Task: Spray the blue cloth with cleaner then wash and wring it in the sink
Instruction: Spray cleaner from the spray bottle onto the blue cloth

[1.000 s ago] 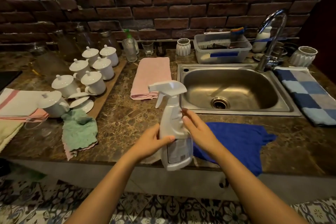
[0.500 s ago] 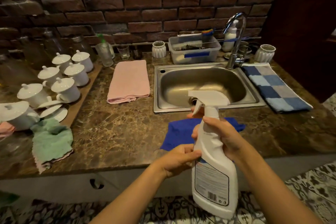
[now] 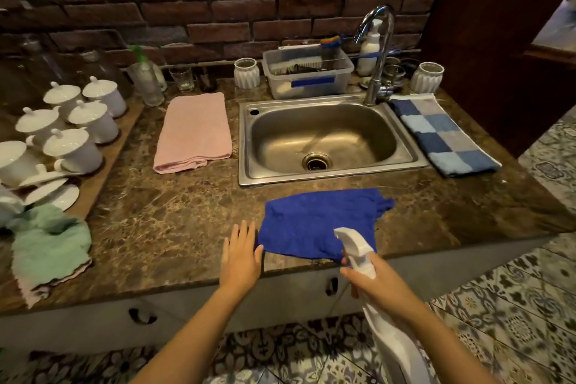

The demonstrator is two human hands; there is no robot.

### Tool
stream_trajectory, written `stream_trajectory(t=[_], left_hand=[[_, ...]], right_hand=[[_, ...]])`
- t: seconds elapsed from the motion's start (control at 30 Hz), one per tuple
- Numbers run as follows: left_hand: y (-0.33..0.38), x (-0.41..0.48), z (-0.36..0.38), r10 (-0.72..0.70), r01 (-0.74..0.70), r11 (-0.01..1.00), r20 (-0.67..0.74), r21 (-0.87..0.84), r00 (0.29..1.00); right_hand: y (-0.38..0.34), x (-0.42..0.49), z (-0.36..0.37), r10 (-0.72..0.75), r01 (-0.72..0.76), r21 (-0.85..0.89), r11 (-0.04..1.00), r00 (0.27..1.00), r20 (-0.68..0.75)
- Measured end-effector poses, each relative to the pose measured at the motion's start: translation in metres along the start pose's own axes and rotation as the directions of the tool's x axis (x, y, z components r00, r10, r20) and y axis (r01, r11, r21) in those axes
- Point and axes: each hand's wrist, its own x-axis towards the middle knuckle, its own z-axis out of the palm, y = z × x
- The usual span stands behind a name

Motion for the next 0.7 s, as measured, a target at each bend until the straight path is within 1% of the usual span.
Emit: stream_trajectory(t=[0.07, 0.13, 0.2, 0.27, 0.33, 0.43, 0.53, 0.6, 0.7], left_hand=[[-0.007, -0.002, 0.011, 0.023, -0.025, 0.996, 0.022, 0.084, 0.999], [-0.012, -0.003, 0.02, 0.044, -0.042, 0.99, -0.009, 0.137, 0.999], [-0.015, -0.004, 0.025, 0.054, -0.048, 0.986, -0.036, 0.16, 0.998], [-0.017, -0.004, 0.027, 0.071, -0.062, 0.985, -0.054, 0.159, 0.996], [-0.018, -0.004, 0.028, 0.081, -0.07, 0.985, -0.066, 0.156, 0.995], [-0.02, -0.003, 0.031, 0.08, -0.068, 0.984, -0.072, 0.162, 0.994], [-0.021, -0.004, 0.031, 0.083, -0.071, 0.984, -0.073, 0.163, 0.994], [-0.02, -0.004, 0.03, 0.087, -0.073, 0.983, -0.077, 0.168, 0.993], [-0.02, -0.004, 0.03, 0.093, -0.078, 0.98, -0.073, 0.181, 0.993]], right_hand=[[0.004, -0.001, 0.005, -0.005, 0.004, -0.041, 0.999, 1.0, -0.013], [0.007, 0.0, 0.01, -0.012, 0.008, -0.076, 0.997, 0.999, -0.052], [0.01, 0.003, 0.014, -0.016, 0.008, -0.079, 0.997, 0.995, -0.101], [0.012, 0.004, 0.016, -0.028, 0.017, -0.094, 0.995, 0.992, -0.12], [0.011, 0.004, 0.018, -0.036, 0.028, -0.098, 0.995, 0.996, -0.084], [0.008, 0.0, 0.024, -0.06, 0.062, -0.114, 0.992, 0.998, 0.018], [0.007, -0.004, 0.034, -0.096, 0.11, -0.164, 0.98, 0.991, 0.088], [0.005, -0.004, 0.04, -0.134, 0.148, -0.19, 0.971, 0.987, 0.083], [0.003, -0.004, 0.045, -0.15, 0.153, -0.247, 0.957, 0.988, 0.029]])
